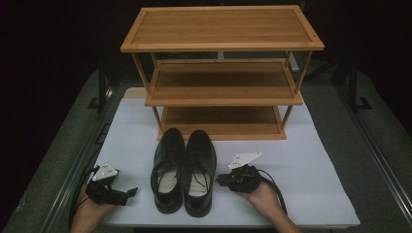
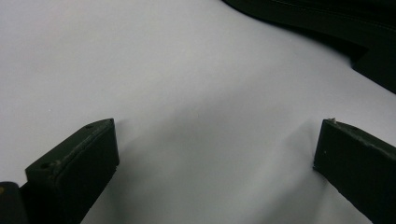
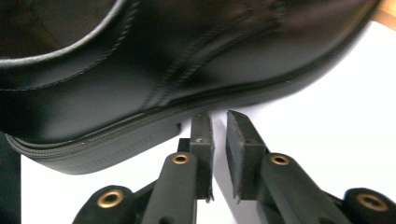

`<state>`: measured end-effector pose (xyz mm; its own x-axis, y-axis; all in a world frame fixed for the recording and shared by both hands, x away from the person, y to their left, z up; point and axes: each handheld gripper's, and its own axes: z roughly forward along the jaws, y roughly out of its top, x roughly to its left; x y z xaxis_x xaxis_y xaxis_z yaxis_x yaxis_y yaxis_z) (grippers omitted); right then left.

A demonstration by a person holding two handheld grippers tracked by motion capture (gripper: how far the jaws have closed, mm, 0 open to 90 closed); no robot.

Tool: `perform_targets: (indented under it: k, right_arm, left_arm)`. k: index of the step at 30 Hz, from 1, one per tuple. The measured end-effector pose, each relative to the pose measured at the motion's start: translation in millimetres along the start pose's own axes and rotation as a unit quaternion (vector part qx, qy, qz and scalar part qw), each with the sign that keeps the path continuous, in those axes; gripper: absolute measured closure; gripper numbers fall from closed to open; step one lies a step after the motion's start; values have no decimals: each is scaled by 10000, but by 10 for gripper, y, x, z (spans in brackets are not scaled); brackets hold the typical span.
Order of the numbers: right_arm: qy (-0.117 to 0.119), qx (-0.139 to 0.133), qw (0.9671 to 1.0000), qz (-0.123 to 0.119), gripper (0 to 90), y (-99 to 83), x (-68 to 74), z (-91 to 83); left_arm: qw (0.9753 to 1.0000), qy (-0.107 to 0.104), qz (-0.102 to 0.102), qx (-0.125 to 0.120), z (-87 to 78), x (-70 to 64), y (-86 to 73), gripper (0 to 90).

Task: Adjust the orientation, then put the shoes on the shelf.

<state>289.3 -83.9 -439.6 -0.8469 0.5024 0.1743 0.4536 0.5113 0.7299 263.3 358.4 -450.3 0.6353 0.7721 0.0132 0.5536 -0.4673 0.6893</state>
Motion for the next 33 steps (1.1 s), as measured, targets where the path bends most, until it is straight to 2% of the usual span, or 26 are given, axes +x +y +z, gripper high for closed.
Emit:
perform_targets:
  k: [4, 7, 10, 16, 18, 21, 22, 25, 27, 33]
  right_arm:
    - [-153, -15, 9999, 36, 637, -26, -53, -62]
    - [-208, -67, 9997, 104, 587, -37, -85, -100]
    - [-237, -118, 9995, 146, 561, -32, -103, -139]
    - [-312, -210, 9991, 205, 460, 53, -91, -229]
    - [-360, -232, 9988, 222, 445, 86, -84, -259]
    - [-383, -311, 9985, 217, 458, 127, -81, -308]
    - [-370, -314, 9986, 223, 467, 144, -84, -323]
    - [-336, -363, 9984, 272, 478, 198, -82, -362]
    - [-309, -423, 9982, 301, 478, 242, -79, -388]
    - [-238, -583, 9978, 213, 478, 426, -19, -429]
  left_arm:
    - [10000, 8, -15, -8, -3, 2, 7, 0]
    - [9999, -20, -73, -115, -13, -1, 30, 0]
    - [9998, -66, -39, -199, -50, -26, 95, 0]
    - [9985, -332, -5, -438, -153, -91, 301, 0]
    - [9973, -469, 63, -555, -206, -108, 380, 77]
    - [9957, -616, 98, -682, -272, -131, 499, 90]
    - [9951, -658, 144, -727, -298, -136, 535, 135]
    - [9936, -743, 169, -829, -345, -165, 640, 164]
    - [9927, -803, 252, -859, -368, -183, 712, 247]
    - [9891, -1016, 384, -997, -397, -225, 934, 396]
